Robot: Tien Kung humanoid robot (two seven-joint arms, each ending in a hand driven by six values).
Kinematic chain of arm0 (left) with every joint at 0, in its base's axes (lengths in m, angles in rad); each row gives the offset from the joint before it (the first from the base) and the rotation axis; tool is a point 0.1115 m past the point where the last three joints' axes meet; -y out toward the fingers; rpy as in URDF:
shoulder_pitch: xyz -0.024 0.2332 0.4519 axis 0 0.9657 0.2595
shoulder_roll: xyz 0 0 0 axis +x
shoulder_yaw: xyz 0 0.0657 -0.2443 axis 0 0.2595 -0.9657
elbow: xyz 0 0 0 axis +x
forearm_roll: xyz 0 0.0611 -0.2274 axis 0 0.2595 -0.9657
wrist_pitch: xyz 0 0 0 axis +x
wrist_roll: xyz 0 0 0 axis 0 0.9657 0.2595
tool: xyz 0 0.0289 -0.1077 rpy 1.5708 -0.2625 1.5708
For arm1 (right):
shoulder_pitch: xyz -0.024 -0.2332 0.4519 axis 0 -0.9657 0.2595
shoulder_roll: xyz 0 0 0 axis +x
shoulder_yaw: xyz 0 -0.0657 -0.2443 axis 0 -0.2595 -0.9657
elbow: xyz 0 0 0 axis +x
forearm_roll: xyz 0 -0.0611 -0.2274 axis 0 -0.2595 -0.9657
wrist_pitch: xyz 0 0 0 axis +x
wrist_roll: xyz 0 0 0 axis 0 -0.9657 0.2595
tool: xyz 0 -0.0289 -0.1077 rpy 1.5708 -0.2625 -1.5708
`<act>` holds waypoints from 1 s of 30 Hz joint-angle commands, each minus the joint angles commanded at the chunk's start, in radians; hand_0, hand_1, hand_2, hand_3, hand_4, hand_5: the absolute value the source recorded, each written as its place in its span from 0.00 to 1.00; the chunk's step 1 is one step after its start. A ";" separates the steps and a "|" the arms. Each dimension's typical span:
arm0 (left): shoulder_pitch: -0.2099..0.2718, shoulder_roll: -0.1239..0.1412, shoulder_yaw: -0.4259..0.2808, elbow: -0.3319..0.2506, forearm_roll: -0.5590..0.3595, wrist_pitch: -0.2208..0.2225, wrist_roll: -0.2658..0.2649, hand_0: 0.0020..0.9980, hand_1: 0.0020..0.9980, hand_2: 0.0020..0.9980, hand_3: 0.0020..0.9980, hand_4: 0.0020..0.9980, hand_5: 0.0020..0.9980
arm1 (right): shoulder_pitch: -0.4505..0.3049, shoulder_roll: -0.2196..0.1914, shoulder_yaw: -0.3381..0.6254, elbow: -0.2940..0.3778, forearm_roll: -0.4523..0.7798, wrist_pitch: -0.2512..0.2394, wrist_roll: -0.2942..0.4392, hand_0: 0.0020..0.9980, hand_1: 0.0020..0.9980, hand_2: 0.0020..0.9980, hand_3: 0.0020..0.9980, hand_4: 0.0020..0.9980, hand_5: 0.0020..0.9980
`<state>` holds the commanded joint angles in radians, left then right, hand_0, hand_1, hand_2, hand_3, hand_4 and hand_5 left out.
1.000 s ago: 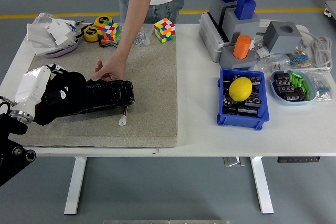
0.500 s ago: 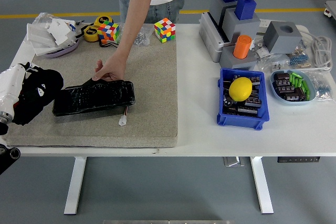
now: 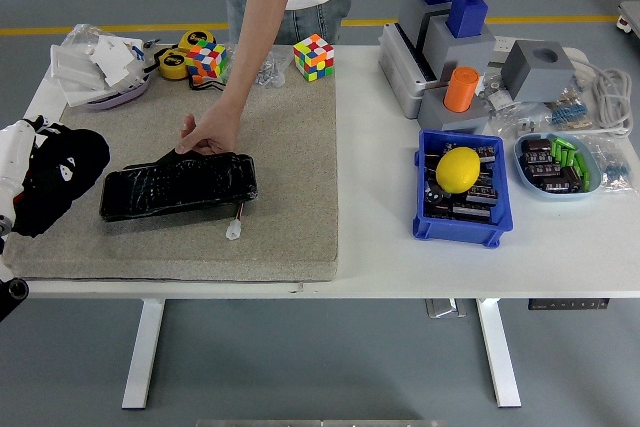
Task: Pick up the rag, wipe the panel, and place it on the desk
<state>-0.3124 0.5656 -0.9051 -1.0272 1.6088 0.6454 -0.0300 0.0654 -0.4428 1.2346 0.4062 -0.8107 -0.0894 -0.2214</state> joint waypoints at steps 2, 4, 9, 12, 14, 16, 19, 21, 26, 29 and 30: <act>0.000 -0.004 -0.001 0.016 -0.008 0.000 -0.010 0.22 0.22 0.55 0.56 0.47 0.00 | 0.000 0.000 0.001 0.001 0.001 0.000 0.000 0.76 0.62 0.70 0.60 0.98 0.59; -0.001 -0.006 0.001 0.038 -0.021 0.000 -0.025 0.22 0.22 0.55 0.56 0.47 0.00 | -0.001 0.001 0.002 0.002 0.000 -0.001 0.000 0.76 0.62 0.70 0.60 0.98 0.59; 0.000 -0.012 0.013 0.096 -0.071 0.000 -0.062 0.26 0.40 0.55 0.56 0.49 0.00 | -0.002 0.001 0.001 0.002 0.000 -0.001 0.000 0.76 0.62 0.70 0.60 0.98 0.59; 0.005 -0.016 0.008 0.109 -0.101 0.000 -0.090 0.33 0.49 0.57 0.57 0.66 0.08 | -0.003 0.001 0.000 0.002 0.000 -0.001 -0.001 0.76 0.62 0.70 0.60 0.98 0.59; 0.004 -0.018 0.008 0.110 -0.113 0.000 -0.098 0.33 0.49 0.57 0.57 0.66 0.08 | -0.004 0.000 -0.001 0.002 0.001 -0.001 -0.001 0.76 0.62 0.70 0.60 0.98 0.59; 0.005 -0.019 0.007 0.108 -0.119 0.000 -0.097 0.33 0.49 0.57 0.57 0.66 0.08 | -0.004 0.000 -0.001 0.002 0.000 -0.001 -0.001 0.76 0.62 0.70 0.60 0.98 0.59; 0.003 -0.021 0.008 0.109 -0.125 0.000 -0.096 0.35 0.50 0.59 0.59 0.75 0.11 | -0.003 0.000 0.001 0.003 -0.003 -0.002 -0.001 0.76 0.62 0.70 0.60 0.98 0.59; 0.004 -0.020 0.012 0.108 -0.131 0.000 -0.099 0.35 0.50 0.59 0.59 0.75 0.11 | -0.004 0.001 0.002 0.004 -0.004 -0.003 -0.001 0.76 0.62 0.70 0.60 0.98 0.59; 0.005 -0.019 0.019 0.119 -0.117 0.000 -0.074 0.36 0.51 0.63 0.61 0.80 0.14 | -0.006 0.002 0.001 0.005 -0.005 -0.002 -0.001 0.76 0.62 0.70 0.60 0.98 0.59; 0.006 -0.019 0.016 0.124 -0.104 0.000 -0.057 0.36 0.51 0.63 0.61 0.80 0.14 | -0.007 0.002 0.001 0.005 -0.005 -0.003 0.000 0.76 0.62 0.70 0.60 0.98 0.59; 0.006 -0.019 0.016 0.127 -0.100 0.000 -0.045 0.38 0.55 0.66 0.64 0.84 0.16 | -0.006 0.002 0.000 0.005 -0.005 -0.003 -0.001 0.76 0.62 0.70 0.60 0.98 0.59</act>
<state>-0.3061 0.5468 -0.8894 -0.9005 1.5090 0.6454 -0.0749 0.0592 -0.4411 1.2344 0.4112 -0.8159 -0.0924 -0.2221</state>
